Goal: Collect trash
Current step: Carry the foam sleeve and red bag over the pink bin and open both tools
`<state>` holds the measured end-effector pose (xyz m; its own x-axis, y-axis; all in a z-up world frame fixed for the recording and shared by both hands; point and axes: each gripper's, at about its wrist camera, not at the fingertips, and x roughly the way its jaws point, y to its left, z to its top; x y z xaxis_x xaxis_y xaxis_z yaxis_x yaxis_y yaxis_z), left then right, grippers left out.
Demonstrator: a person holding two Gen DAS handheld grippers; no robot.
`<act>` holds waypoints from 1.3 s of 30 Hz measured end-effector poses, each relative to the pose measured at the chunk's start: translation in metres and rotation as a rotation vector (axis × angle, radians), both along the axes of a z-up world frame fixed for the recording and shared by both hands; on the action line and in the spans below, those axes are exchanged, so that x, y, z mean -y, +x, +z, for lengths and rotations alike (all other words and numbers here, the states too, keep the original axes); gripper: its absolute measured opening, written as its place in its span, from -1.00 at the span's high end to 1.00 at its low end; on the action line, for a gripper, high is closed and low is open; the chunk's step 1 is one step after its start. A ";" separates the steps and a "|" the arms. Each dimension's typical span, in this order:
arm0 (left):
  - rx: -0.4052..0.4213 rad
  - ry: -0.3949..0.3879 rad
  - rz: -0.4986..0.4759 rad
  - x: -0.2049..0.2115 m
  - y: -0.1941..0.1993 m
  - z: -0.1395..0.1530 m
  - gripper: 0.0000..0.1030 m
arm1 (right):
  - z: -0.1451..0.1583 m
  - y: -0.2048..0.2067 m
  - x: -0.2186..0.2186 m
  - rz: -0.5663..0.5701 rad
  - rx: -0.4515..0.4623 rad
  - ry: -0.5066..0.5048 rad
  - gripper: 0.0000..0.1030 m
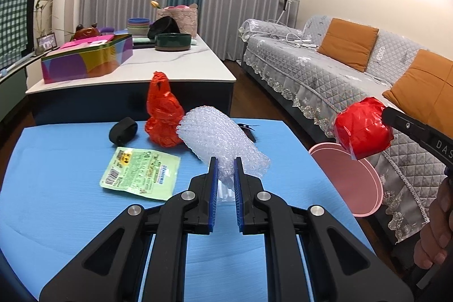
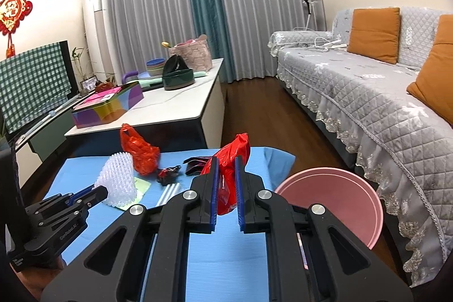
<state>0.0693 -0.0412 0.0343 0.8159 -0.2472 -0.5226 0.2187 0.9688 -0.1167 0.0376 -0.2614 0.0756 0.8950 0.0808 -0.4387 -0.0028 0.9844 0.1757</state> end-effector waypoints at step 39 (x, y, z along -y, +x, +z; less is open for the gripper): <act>-0.012 -0.014 -0.213 0.127 0.030 -0.024 0.79 | -0.034 0.001 0.115 -0.245 -0.055 -0.001 0.78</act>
<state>0.0993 -0.1683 0.0100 0.7382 -0.4208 -0.5272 0.4173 0.8990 -0.1333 0.0382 -0.3766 0.0418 0.8625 -0.1365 -0.4873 0.2458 0.9547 0.1676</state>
